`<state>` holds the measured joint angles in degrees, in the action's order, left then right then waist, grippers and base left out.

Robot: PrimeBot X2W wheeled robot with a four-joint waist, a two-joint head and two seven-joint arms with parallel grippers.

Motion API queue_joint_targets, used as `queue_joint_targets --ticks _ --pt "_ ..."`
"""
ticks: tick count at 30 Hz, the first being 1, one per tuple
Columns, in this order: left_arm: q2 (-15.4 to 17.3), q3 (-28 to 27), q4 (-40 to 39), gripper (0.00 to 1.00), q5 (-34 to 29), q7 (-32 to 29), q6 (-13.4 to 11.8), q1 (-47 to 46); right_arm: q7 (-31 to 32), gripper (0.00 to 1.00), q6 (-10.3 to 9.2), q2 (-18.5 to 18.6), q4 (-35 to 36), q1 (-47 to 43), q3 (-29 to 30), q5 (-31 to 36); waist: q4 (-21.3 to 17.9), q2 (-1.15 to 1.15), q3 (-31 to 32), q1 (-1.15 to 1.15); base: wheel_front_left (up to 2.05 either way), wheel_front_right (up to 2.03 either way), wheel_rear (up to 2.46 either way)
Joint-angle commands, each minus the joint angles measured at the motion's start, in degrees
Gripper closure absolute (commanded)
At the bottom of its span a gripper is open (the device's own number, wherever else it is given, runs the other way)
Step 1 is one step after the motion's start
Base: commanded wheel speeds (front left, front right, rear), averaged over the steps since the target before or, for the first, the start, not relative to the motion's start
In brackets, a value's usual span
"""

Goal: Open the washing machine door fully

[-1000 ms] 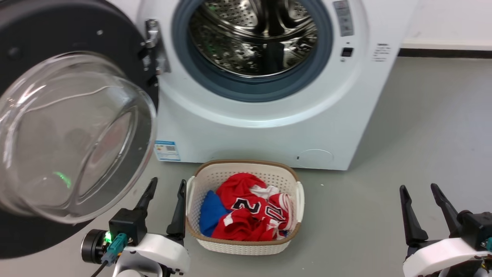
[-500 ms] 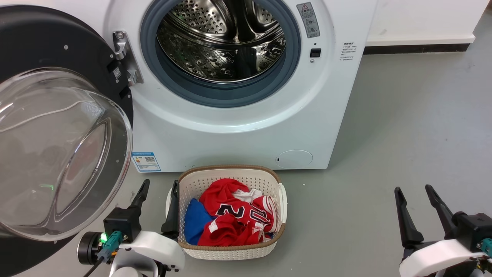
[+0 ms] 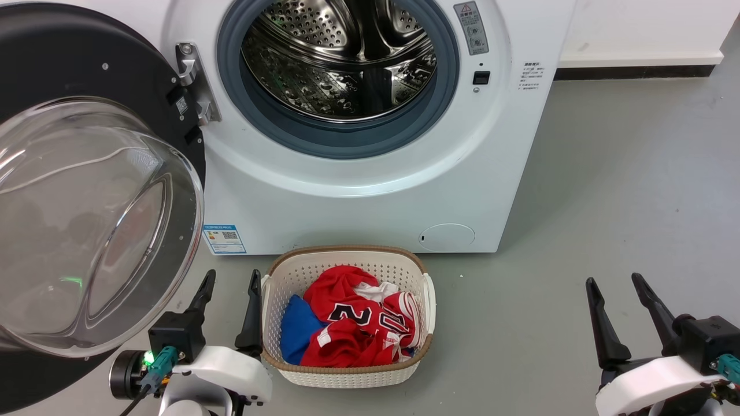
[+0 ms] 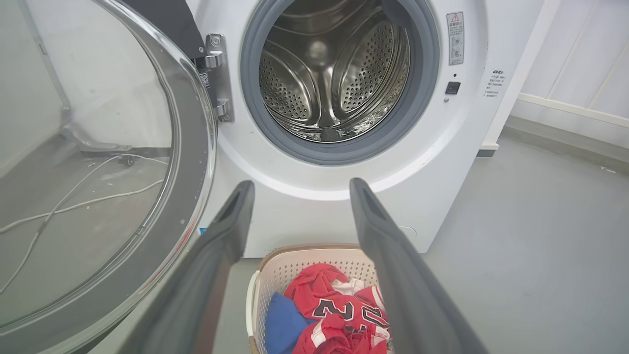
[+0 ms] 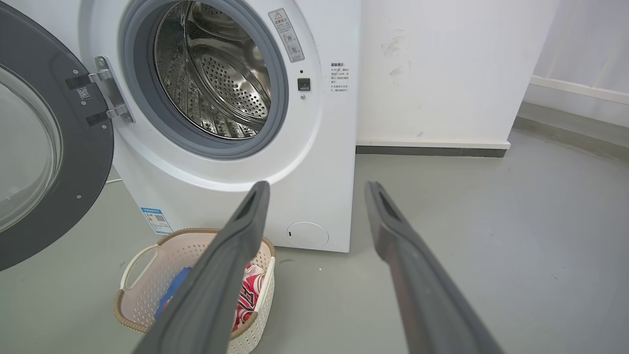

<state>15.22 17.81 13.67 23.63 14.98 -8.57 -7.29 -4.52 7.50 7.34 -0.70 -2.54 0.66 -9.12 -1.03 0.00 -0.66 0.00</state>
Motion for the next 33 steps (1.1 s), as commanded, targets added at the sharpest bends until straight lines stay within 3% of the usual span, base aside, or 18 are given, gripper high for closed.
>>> queue_joint_targets --ticks 1,14,15,19,33 --pt "-0.1 -0.3 -0.1 0.0 -0.3 0.3 0.0 0.2 -0.4 0.0 -0.01 0.4 -0.2 0.6 -0.1 -0.5 0.0 0.0 0.0 0.0 0.0 0.0 0.0" --pt "-0.5 -0.8 -0.5 0.0 -1.9 0.3 0.3 0.8 -0.8 0.0 -0.01 0.8 -0.9 0.9 -0.1 -0.8 0.4 0.0 0.0 0.0 0.0 0.0 0.0" --pt "-0.5 -0.7 -0.4 1.0 -1.7 0.0 0.1 0.3 -0.5 1.0 0.0 0.5 -0.9 0.2 -0.1 -0.5 0.4 0.0 0.0 0.0 0.0 0.0 0.0" --pt "-1.3 -0.6 0.9 1.0 -0.8 -0.5 0.2 1.5 -0.3 1.0 0.0 0.1 -2.6 -0.4 -0.1 -1.5 0.4 0.0 0.0 0.0 0.0 0.0 0.0" --pt "-3.3 -5.1 0.9 1.0 12.3 -4.4 3.2 1.3 1.9 1.0 0.0 -0.8 -4.6 1.4 1.1 -16.8 0.5 0.0 0.0 0.0 0.0 0.0 0.0"
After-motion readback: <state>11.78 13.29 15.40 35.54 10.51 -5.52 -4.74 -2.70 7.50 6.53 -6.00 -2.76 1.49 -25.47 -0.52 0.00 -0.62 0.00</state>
